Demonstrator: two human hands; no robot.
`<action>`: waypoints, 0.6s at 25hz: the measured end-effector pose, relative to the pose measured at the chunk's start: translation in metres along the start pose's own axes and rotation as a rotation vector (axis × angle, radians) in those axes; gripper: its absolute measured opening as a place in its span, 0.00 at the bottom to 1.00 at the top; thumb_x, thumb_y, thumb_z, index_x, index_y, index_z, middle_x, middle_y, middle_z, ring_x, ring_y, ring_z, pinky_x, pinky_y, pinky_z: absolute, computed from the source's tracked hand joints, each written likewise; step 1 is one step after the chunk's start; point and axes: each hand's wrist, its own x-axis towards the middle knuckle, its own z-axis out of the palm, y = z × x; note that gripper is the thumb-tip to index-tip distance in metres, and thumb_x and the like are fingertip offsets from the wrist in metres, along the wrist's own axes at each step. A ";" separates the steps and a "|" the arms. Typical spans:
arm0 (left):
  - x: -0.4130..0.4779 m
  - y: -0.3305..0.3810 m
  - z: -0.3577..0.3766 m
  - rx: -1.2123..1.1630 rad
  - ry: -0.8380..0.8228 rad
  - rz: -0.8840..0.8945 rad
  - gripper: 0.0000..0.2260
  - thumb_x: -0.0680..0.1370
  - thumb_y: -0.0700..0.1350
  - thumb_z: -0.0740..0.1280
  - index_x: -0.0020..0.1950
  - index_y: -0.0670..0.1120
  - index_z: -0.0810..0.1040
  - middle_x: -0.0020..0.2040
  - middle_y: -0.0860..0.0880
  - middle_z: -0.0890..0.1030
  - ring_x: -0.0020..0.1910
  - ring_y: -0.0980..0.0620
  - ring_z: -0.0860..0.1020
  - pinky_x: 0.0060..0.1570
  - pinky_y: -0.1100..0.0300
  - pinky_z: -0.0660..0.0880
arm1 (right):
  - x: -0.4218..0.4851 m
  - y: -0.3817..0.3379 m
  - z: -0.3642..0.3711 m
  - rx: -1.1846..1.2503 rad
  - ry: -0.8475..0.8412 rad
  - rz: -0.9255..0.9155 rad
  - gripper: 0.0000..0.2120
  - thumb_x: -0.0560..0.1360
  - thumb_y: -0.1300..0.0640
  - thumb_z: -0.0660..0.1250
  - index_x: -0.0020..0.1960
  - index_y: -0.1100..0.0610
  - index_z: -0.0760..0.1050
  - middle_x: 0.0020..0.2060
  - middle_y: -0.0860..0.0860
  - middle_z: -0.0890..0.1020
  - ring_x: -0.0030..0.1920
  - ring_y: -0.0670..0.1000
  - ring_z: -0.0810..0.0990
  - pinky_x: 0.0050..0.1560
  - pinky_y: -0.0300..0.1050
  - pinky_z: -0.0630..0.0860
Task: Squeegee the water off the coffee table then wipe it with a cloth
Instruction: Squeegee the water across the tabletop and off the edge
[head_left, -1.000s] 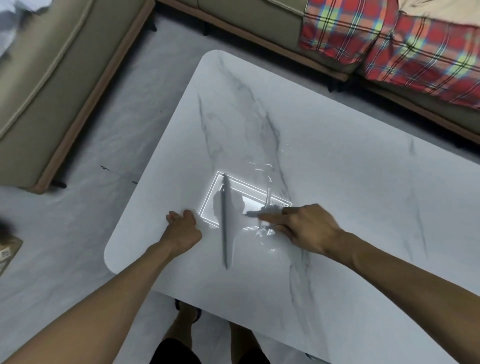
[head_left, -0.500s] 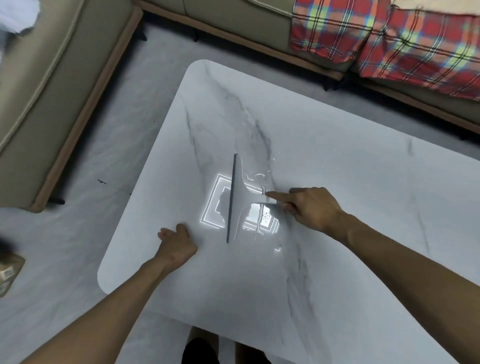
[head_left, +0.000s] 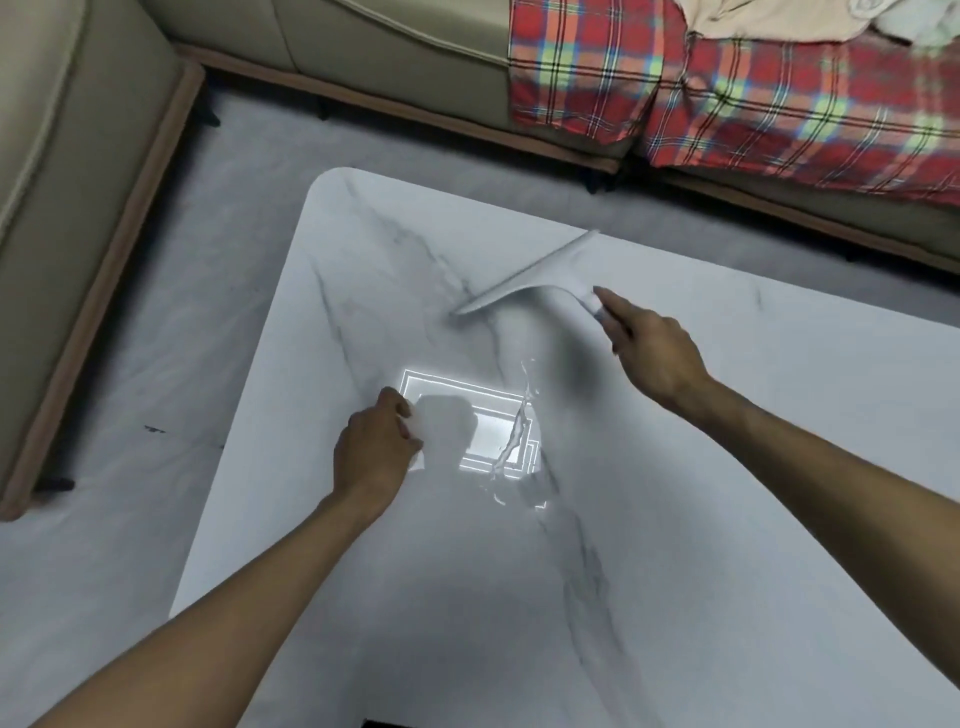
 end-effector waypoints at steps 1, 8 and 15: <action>0.013 0.006 -0.002 -0.043 0.004 0.003 0.12 0.69 0.39 0.73 0.43 0.51 0.73 0.36 0.54 0.79 0.39 0.51 0.79 0.36 0.60 0.72 | 0.027 -0.013 0.002 0.028 0.015 0.023 0.19 0.83 0.44 0.50 0.71 0.45 0.66 0.56 0.56 0.81 0.55 0.65 0.77 0.54 0.55 0.74; 0.054 0.015 0.007 0.176 -0.002 0.173 0.10 0.80 0.42 0.57 0.56 0.46 0.76 0.51 0.44 0.82 0.52 0.42 0.79 0.52 0.49 0.76 | 0.057 -0.031 0.034 -0.055 -0.022 0.085 0.17 0.84 0.53 0.48 0.71 0.53 0.63 0.52 0.62 0.80 0.49 0.67 0.75 0.45 0.53 0.70; 0.057 0.033 0.042 0.321 -0.360 0.150 0.23 0.74 0.38 0.61 0.69 0.42 0.64 0.77 0.32 0.46 0.78 0.38 0.42 0.76 0.49 0.51 | -0.075 0.018 0.017 -0.146 -0.233 0.187 0.19 0.83 0.46 0.48 0.74 0.41 0.59 0.33 0.51 0.78 0.34 0.58 0.75 0.38 0.49 0.75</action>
